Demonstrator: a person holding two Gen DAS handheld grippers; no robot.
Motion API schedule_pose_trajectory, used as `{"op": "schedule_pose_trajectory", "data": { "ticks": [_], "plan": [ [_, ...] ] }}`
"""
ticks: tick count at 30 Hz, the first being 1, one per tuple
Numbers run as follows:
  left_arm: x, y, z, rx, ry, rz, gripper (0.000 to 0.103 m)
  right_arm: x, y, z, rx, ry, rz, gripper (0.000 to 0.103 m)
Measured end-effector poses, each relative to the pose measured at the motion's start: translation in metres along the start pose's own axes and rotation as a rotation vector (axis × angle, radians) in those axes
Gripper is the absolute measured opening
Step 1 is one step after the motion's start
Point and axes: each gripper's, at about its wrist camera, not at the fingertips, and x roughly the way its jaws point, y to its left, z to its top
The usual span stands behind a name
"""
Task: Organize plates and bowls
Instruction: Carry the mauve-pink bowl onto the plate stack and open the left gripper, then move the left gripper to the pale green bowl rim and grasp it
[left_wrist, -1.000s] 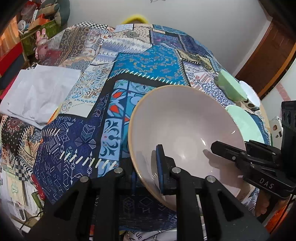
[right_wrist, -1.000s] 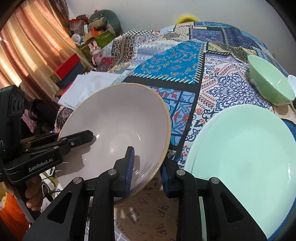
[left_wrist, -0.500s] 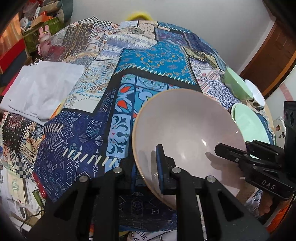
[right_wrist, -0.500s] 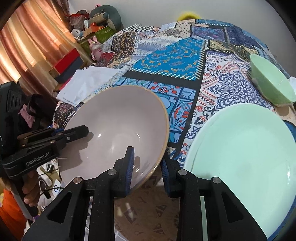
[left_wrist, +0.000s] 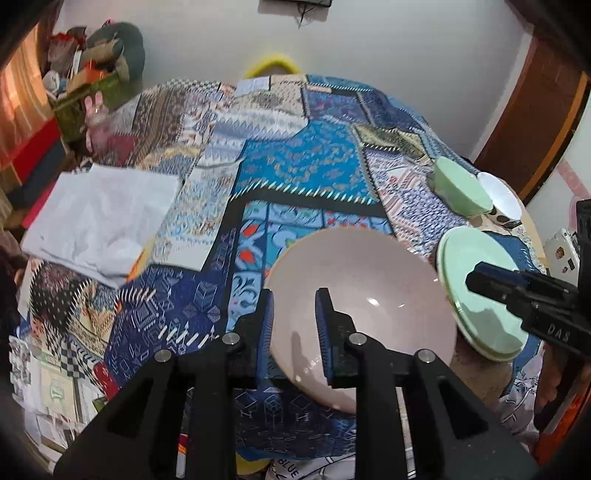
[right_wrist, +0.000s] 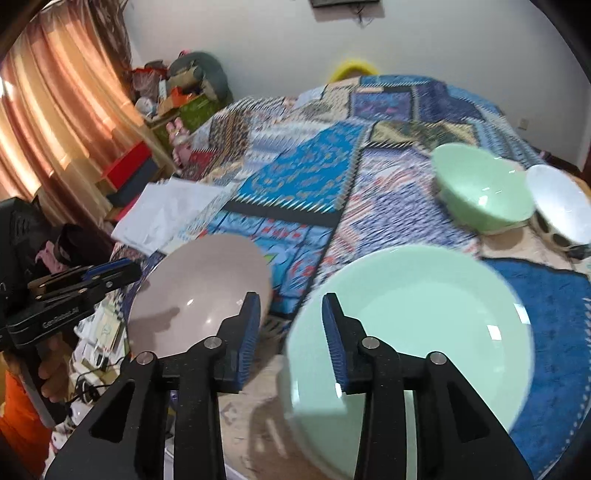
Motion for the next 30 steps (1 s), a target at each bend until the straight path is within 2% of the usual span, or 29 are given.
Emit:
{"op": "schedule_pose_trajectory", "data": {
  "ticks": [4,6,12,19,23,30],
  "plan": [
    [-0.009,-0.016,0.01,0.023,-0.029,-0.004,0.032,-0.02,-0.023,0.005,0.021,-0.053,-0.057,0.045],
    [-0.013,-0.025,0.016,0.038,-0.052,-0.008,0.045,-0.031,-0.038,0.008,0.036,-0.078,-0.088,0.046],
    [-0.011,-0.068,0.035,0.123,-0.113,-0.051,0.064,-0.047,-0.079,0.015,0.088,-0.102,-0.146,0.046],
    [0.013,-0.113,0.058,0.167,-0.106,-0.108,0.07,-0.048,-0.121,0.016,0.121,-0.104,-0.226,0.05],
    [0.034,-0.137,0.077,0.176,-0.098,-0.126,0.081,-0.036,-0.143,0.019,0.156,-0.066,-0.222,0.05],
    [0.078,-0.175,0.116,0.201,-0.063,-0.162,0.081,-0.019,-0.17,0.031,0.183,-0.035,-0.231,0.05]
  ]
}}
